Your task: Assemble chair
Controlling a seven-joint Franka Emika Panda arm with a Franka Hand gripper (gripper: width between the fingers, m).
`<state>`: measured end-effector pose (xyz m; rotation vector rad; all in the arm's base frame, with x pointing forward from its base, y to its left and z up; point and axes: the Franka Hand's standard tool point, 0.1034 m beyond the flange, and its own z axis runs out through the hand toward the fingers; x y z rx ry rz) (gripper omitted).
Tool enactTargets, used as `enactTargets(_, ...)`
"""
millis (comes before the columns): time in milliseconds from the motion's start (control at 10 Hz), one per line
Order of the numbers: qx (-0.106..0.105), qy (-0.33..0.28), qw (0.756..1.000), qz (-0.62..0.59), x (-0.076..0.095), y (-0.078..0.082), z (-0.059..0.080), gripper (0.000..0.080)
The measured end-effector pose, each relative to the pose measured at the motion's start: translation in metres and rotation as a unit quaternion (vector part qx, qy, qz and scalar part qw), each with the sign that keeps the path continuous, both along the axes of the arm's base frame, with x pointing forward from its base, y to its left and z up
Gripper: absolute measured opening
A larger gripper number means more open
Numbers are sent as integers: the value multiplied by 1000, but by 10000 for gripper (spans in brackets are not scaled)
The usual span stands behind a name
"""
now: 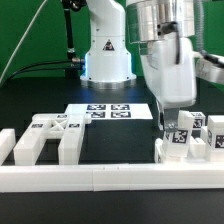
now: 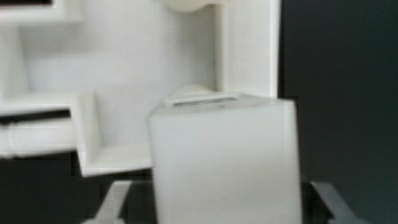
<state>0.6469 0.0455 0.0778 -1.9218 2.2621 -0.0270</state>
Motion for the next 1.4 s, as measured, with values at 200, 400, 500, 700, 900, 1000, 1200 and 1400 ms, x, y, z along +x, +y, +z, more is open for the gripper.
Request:
enactTargets(200,11,6,998,-61,-1,-1,-1,294)
enactTargets(400,3,2,1000,-12,-1,0,-1,302)
enactTargets(500,-13,-5,996,84,-2,4,-2,479)
enactTargets(700,-32,-24,978,207,-3,11,-2,637)
enactTargets(900,-49,-38,964,260,-5,10,-2,648)
enactTargets(1000,-54,-40,955,288,-5,9,-2,648)
enactTargets(1200,-111,-28,861,496,2,16,-3,649)
enactTargets(1400,-115,-31,845,521,4,15,-3,649)
